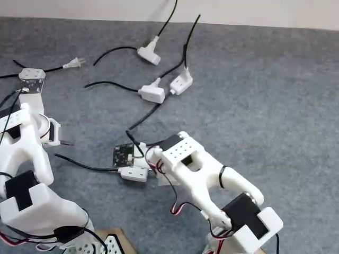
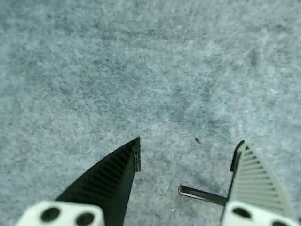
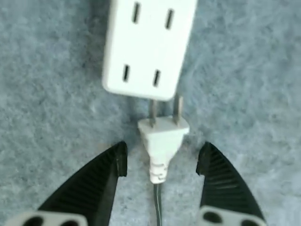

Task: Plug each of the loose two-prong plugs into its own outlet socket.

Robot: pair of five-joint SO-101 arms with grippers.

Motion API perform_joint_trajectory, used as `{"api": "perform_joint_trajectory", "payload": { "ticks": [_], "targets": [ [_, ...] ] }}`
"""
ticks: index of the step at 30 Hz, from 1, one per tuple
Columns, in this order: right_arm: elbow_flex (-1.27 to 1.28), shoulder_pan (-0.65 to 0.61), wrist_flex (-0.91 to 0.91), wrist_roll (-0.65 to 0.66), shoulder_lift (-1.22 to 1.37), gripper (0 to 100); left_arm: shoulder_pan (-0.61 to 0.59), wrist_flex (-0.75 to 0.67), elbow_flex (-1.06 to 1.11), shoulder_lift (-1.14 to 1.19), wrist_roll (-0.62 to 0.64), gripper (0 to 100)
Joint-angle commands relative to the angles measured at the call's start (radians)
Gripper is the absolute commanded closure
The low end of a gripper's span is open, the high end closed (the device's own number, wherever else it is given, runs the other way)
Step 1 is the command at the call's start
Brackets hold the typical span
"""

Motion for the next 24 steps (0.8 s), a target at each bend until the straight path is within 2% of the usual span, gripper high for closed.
{"api": "perform_joint_trajectory", "payload": {
  "ticks": [1, 17, 19, 23, 24],
  "targets": [
    [-0.007, 0.041, -0.008, 0.014, -0.03, 75.7, -0.007, -0.006, -0.007, -0.025, -0.011, 68],
    [-0.008, -0.024, -0.013, 0.003, -0.025, 75.8, 0.001, -0.006, -0.012, -0.027, -0.011, 68],
    [-0.01, -0.027, -0.013, 0.003, -0.025, 79.7, 0.001, -0.006, -0.012, -0.027, -0.011, 68],
    [-0.013, -0.022, -0.013, 0.003, -0.024, 99.8, -0.002, -0.006, -0.012, -0.027, -0.011, 68],
    [-0.01, -0.022, -0.013, 0.003, -0.024, 97.8, -0.002, -0.006, -0.012, -0.027, -0.011, 68]
  ]
}}
